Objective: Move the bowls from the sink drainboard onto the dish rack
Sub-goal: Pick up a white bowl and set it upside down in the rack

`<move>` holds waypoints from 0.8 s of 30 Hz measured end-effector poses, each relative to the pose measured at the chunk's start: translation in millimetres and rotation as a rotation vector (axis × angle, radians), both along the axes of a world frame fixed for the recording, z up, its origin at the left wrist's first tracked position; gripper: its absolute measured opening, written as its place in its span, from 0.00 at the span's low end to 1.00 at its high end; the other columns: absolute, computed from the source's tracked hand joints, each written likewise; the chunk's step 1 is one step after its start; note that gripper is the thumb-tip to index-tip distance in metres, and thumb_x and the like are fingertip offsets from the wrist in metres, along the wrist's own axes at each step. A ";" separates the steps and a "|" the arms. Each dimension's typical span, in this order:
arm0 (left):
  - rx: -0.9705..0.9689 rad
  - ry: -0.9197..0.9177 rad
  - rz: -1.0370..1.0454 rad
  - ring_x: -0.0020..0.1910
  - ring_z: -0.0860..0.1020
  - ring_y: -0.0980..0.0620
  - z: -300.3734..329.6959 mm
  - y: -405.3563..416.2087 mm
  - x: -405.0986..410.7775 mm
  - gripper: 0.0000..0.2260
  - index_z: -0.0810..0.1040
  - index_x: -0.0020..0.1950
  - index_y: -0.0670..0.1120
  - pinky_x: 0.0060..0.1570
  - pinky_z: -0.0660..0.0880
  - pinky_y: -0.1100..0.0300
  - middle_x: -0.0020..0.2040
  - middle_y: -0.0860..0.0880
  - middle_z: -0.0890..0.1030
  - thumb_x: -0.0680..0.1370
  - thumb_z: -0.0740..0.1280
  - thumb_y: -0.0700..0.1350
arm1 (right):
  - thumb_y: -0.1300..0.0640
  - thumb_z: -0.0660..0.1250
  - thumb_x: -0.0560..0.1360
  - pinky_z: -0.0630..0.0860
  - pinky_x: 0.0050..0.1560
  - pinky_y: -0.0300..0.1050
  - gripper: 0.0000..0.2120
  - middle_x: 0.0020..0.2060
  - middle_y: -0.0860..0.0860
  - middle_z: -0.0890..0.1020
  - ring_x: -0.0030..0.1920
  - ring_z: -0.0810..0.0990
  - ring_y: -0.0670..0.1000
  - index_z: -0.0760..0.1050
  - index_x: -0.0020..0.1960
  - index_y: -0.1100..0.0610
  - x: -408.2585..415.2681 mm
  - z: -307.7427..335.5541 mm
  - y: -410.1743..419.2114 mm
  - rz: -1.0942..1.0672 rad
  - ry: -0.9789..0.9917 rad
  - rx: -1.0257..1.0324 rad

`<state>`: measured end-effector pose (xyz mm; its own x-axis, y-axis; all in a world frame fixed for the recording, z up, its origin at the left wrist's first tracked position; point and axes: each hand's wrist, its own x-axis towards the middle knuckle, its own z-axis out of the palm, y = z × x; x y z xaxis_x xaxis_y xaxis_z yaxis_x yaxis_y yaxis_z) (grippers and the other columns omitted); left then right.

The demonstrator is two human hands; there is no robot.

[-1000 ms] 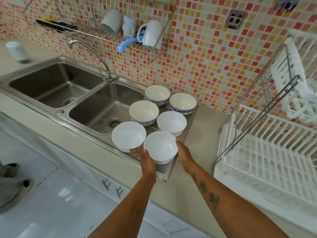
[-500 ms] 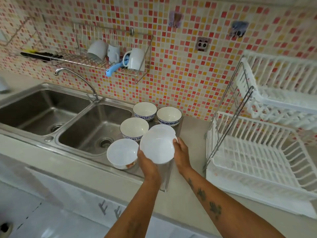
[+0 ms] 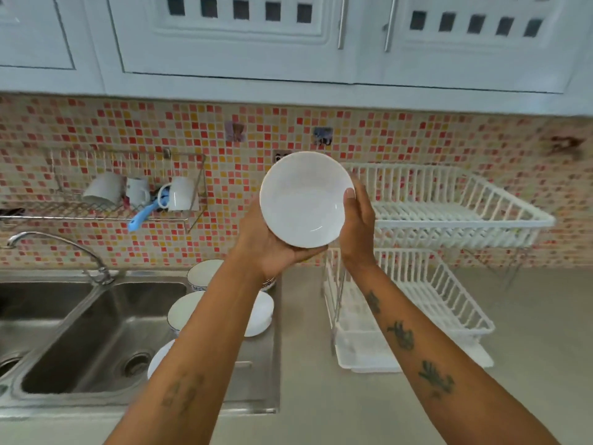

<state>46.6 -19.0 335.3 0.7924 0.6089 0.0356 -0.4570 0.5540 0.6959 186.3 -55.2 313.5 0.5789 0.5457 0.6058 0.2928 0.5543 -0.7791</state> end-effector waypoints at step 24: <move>1.098 0.442 0.027 0.49 0.78 0.49 46.0 12.7 322.3 0.26 0.62 0.70 0.52 0.45 0.80 0.53 0.56 0.48 0.76 0.77 0.62 0.63 | 0.37 0.46 0.79 0.77 0.59 0.56 0.28 0.48 0.56 0.80 0.48 0.80 0.56 0.76 0.56 0.55 339.0 84.2 -82.8 -0.182 0.036 -0.636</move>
<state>368.9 -6.3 381.3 0.8545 0.4398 0.2766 -0.0602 -0.4451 0.8935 525.3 -138.1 397.8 0.7098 0.6820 0.1763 0.3061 -0.0732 -0.9492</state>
